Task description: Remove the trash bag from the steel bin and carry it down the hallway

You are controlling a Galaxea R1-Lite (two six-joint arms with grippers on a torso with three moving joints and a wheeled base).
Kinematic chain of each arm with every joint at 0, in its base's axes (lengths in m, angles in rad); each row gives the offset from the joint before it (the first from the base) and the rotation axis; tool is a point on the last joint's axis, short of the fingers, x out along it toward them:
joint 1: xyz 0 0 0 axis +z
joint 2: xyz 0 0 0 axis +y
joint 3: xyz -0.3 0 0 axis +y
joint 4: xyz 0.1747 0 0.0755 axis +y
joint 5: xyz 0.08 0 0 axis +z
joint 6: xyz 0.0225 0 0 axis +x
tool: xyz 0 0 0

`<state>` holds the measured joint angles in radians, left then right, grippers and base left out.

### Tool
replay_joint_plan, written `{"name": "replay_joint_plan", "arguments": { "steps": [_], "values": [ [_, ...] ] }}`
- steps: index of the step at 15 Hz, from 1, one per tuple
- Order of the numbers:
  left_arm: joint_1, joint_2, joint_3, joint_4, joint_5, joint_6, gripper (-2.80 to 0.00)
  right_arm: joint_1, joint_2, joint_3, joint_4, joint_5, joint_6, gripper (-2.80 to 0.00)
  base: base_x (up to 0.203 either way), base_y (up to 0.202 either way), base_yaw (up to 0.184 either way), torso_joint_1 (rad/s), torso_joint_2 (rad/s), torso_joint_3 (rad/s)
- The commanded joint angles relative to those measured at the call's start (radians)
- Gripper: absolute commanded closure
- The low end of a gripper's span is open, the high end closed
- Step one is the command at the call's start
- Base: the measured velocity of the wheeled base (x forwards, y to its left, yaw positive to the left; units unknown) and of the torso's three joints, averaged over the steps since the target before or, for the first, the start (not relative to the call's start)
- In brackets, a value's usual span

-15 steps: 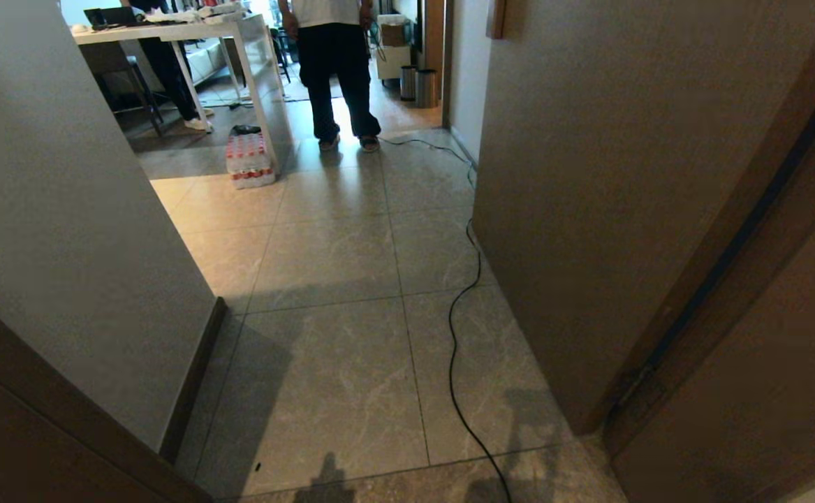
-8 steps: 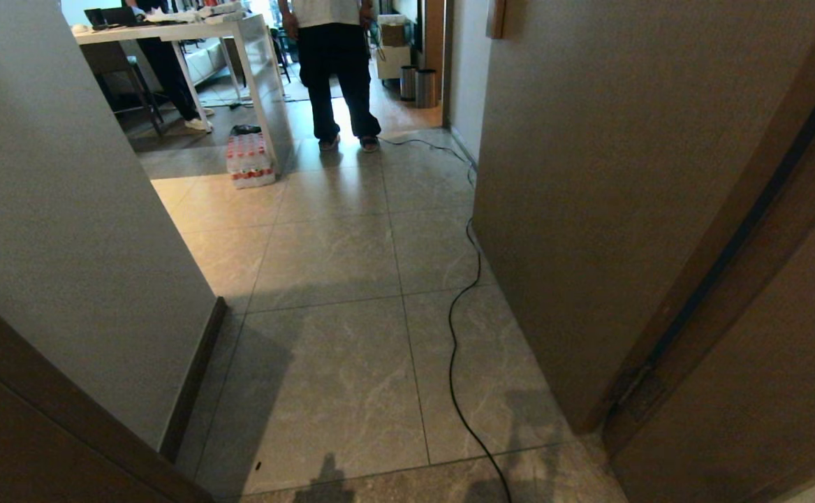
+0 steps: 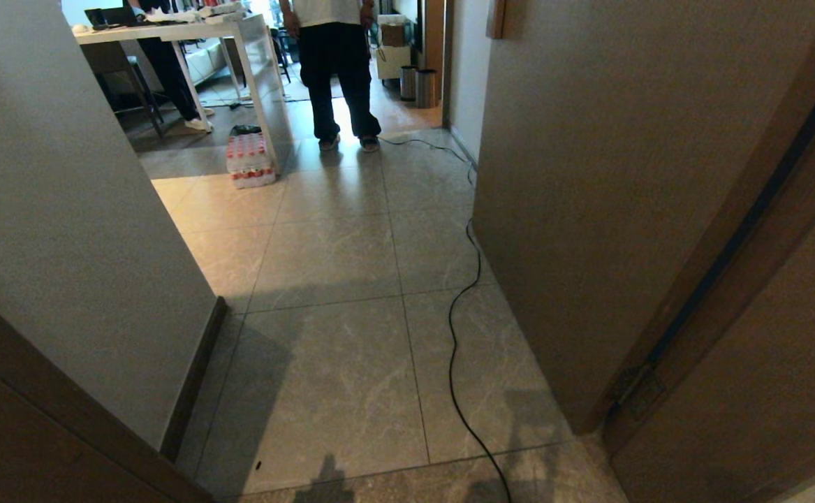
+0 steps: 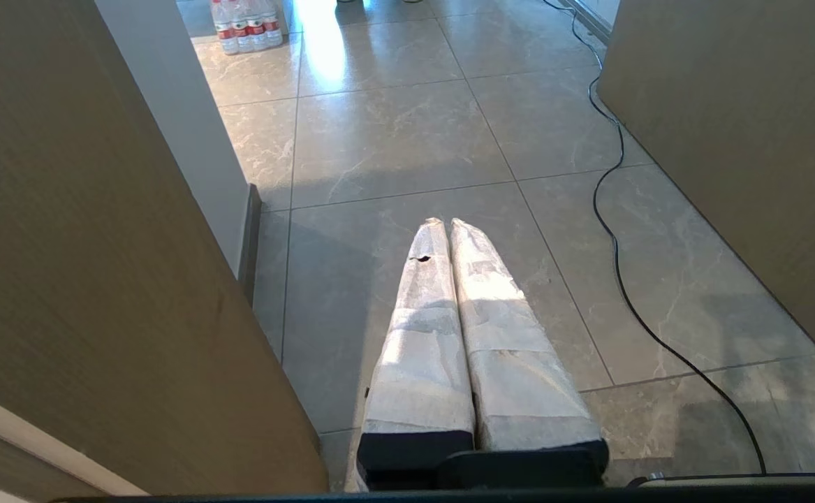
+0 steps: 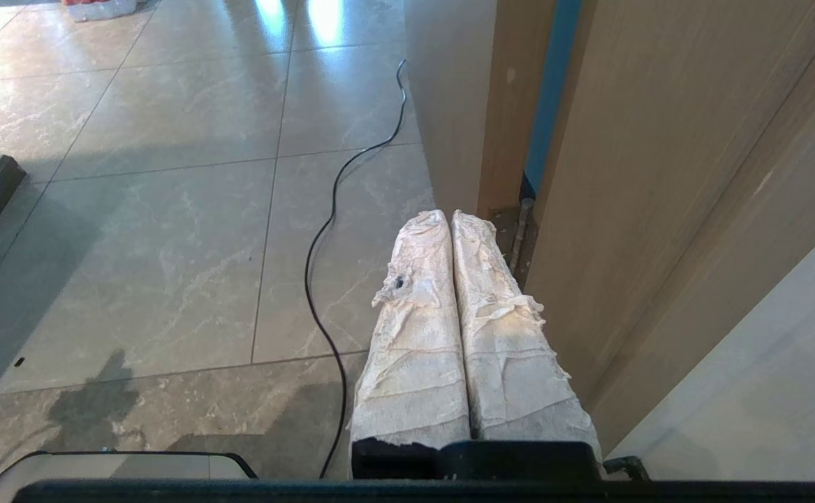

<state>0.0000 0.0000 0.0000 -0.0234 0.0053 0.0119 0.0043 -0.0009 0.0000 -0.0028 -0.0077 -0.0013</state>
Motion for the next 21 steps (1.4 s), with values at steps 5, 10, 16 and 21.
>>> {"name": "replay_joint_plan", "arguments": {
  "steps": [5, 10, 16, 21],
  "values": [
    [0.0, 0.0, 0.011, 0.0, 0.001, -0.013, 0.0, 0.0, 0.001, 0.0, 0.0, 0.0, 0.0, 0.0, -0.089, 0.0, 0.0, -0.001, 0.0, 0.002],
    [0.0, 0.0, 0.011, 0.0, 0.001, -0.013, 0.0, 0.002, 0.001, 0.0, 0.0, 0.0, 0.0, 0.0, -0.191, 0.0, -0.001, 0.002, 0.0, 0.003],
    [0.0, 0.0, 0.011, -0.001, 0.001, -0.008, 0.0, 0.0, 0.001, 0.0, -0.001, 0.0, 0.0, 0.0, -0.044, 0.0, 0.0, 0.0, 0.0, 0.001],
    [0.0, 0.0, 0.011, -0.001, 0.001, -0.004, 0.0, 0.0, 0.001, 0.0, 0.0, 0.0, 0.0, 0.0, 0.0, 0.0, 0.0, 0.0, 0.0, 0.0]
  ]
}}
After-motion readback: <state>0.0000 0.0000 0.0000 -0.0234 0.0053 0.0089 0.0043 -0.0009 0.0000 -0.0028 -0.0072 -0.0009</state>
